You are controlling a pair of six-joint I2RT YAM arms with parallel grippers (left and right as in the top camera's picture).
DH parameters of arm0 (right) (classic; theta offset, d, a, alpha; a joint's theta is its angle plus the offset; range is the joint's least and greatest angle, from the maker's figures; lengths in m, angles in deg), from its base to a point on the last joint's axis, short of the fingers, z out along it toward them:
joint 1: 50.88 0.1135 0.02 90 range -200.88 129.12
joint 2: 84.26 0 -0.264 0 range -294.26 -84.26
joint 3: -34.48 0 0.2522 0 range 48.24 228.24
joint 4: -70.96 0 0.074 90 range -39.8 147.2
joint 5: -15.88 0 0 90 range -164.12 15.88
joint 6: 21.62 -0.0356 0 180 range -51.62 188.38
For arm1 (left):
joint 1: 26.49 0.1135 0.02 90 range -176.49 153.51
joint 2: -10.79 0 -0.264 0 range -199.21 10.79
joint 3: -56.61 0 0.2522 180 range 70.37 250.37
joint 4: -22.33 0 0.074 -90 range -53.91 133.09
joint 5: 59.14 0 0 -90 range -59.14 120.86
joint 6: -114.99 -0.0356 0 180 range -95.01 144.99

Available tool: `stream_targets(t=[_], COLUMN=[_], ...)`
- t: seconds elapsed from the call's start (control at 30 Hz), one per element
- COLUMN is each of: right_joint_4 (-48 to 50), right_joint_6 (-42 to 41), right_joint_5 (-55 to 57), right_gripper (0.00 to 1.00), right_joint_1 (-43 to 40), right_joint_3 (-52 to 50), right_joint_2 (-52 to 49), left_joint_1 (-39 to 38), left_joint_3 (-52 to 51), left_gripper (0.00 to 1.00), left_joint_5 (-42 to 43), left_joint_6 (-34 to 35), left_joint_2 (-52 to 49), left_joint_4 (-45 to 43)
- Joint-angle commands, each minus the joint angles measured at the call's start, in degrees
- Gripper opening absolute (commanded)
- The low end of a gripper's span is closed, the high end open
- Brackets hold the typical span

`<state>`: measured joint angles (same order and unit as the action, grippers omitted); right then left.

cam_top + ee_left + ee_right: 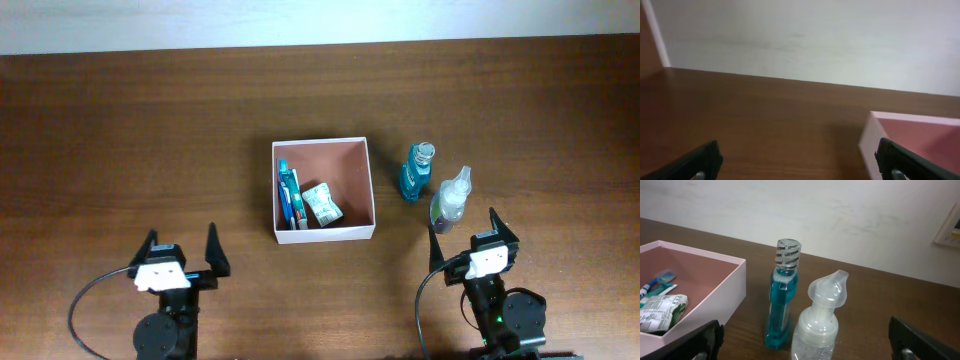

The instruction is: Pack container

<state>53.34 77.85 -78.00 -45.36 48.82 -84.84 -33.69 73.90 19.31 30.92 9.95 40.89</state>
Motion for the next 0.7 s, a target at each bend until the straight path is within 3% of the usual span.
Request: stream_targets(t=[0.0,0.27,0.47,0.67], right_joint_4=[-0.3,-0.3,-0.3,-0.3], right_joint_6=[0.2,0.2,0.2,0.2], right_joint_5=[0.5,0.5,0.5,0.5], right_gripper=[0.98,0.98,0.98,0.98], right_joint_1=[0.5,0.5,0.5,0.5], right_joint_3=[-0.3,-0.3,-0.3,-0.3], right_joint_2=[0.4,0.4,0.4,0.4], left_joint_1=[0.1,0.1,0.1,0.1], left_joint_3=[-0.8,-0.9,-0.9,-0.9], left_gripper=[0.99,0.99,0.99,0.99], left_joint_5=[-7.3,3.6,21.5,22.3], left_joint_6=[-1.1,-1.5,-10.7,-10.8], left_joint_2=[0.5,0.5,0.5,0.5], left_joint_4=[-1.4,-4.0,-5.2,-4.1])
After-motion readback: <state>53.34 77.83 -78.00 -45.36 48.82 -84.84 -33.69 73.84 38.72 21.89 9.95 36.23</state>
